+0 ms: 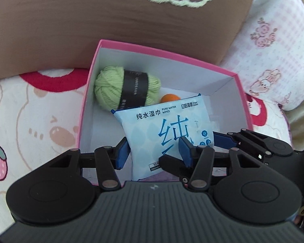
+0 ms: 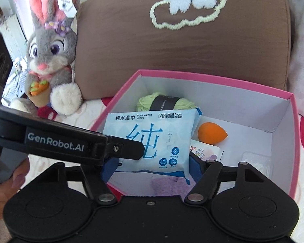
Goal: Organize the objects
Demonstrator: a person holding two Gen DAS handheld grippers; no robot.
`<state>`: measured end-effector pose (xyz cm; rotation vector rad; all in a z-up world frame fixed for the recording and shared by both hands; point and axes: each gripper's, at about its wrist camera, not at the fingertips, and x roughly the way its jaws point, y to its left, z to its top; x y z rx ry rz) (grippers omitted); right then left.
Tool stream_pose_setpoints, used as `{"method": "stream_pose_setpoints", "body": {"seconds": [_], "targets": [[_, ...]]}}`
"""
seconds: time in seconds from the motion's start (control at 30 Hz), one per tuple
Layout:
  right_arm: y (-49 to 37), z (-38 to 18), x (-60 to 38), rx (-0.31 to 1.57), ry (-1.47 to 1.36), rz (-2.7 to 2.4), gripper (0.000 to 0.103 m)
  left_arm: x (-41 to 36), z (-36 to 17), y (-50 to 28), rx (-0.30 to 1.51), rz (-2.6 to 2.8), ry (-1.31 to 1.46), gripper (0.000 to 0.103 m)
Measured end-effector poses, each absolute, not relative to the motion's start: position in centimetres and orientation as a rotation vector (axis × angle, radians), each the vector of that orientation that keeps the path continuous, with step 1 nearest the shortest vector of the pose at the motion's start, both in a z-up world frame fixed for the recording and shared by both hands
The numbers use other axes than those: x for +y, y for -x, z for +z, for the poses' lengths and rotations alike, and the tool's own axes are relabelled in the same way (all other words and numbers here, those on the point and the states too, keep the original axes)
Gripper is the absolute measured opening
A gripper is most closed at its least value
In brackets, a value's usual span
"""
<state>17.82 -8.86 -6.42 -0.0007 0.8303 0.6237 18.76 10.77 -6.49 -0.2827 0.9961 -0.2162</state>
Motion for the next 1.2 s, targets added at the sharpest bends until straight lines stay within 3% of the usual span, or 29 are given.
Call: {"method": "stream_pose_setpoints", "body": {"seconds": [0.27,0.33,0.77,0.9,1.2], "targets": [[-19.4,-8.1,-8.8,0.897,-0.057,0.603,0.059,11.1,-8.3,-19.7,0.974,-0.166,0.267,0.051],[-19.7,-8.6,-8.6,0.928,-0.062,0.583,0.050,10.9,-8.4,-19.8,0.971,-0.144,0.241,0.051],[-20.6,-11.0,-7.8,1.007,-0.167,0.548,0.048,10.9,-9.0,-20.1,0.947,-0.085,0.187,0.051],[-21.0,-11.3,-7.8,1.028,-0.191,0.512,0.030,11.0,-9.2,-20.2,0.939,-0.102,0.214,0.049],[-21.0,-12.0,-6.9,1.048,-0.187,0.504,0.028,11.5,-8.1,-19.6,0.904,-0.095,0.246,0.048]]}}
